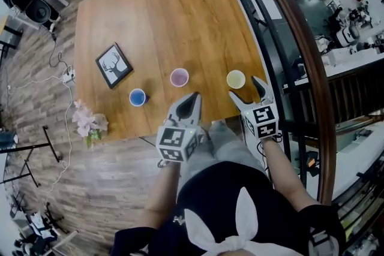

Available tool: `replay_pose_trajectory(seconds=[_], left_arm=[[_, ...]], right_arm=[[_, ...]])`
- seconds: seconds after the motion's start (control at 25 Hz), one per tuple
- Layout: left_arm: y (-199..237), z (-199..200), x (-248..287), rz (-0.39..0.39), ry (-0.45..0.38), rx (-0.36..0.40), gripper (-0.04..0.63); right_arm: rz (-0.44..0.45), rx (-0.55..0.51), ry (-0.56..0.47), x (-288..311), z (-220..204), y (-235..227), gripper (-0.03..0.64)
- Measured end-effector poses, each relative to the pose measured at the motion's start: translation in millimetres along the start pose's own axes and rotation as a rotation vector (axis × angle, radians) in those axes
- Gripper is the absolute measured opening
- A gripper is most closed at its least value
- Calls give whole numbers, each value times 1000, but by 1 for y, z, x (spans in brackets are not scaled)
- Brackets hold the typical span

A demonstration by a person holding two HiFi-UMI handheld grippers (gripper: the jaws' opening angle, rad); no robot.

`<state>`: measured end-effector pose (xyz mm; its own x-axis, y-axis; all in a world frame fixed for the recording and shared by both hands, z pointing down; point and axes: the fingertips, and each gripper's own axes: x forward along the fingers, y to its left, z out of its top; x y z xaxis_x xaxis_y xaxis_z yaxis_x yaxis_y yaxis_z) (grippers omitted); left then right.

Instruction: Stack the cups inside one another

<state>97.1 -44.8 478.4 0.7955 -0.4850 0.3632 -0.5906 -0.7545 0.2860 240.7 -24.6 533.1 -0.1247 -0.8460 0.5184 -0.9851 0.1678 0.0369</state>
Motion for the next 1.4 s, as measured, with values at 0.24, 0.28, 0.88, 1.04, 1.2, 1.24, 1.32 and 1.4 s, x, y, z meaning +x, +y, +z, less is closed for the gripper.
replay_pose_trajectory(seconds=[0.24,0.28,0.88,1.04,1.2,1.24,1.32,1.4], left_arm=[[5,-6,8,15,23,0,17],[6,-8,8,16,30,0,17],[23,-24,1,59,79,0,17],[22,-29,0,58,93,10,17],[23,-32,-1,62,99,5,17],[24,-33,-1,63,99,4,17],[25,-33,-1,65,99,4,17],[25,-34,-1,68,100,2,17]], right_arm=[[21,-7,52,19,-19,-6,370],[24,-6,60,23,-22,-7,370],[9,44,176,62,-70,-19,370],[18,48,195,68,-76,-19,370],[28,46,208,72,-81,-17,370],[30,46,211,73,-81,-17,370],[33,48,214,73,-82,-17,370],[35,49,213,73,-83,-18,370]])
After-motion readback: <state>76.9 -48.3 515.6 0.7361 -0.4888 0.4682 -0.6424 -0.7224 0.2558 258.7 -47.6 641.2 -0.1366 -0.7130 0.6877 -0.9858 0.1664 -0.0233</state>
